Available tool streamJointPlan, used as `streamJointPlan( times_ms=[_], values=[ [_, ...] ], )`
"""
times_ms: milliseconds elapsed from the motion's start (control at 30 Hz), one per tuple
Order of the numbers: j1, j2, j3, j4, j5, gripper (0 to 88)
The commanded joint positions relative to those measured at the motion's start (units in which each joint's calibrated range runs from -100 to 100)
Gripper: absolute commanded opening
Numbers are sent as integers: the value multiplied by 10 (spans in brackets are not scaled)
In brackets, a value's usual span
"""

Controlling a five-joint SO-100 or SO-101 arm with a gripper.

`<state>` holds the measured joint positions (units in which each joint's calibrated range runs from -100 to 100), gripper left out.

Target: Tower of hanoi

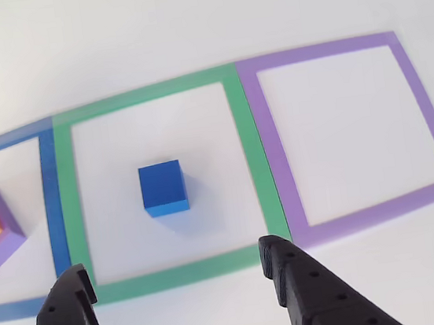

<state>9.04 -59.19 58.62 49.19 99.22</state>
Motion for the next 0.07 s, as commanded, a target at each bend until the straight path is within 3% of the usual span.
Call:
streamJointPlan(
  times_ms=[0, 33],
  values=[
    [14, 6, 169, -288, 8, 262],
    [15, 25, 203, -350, 8, 264]
  ],
)
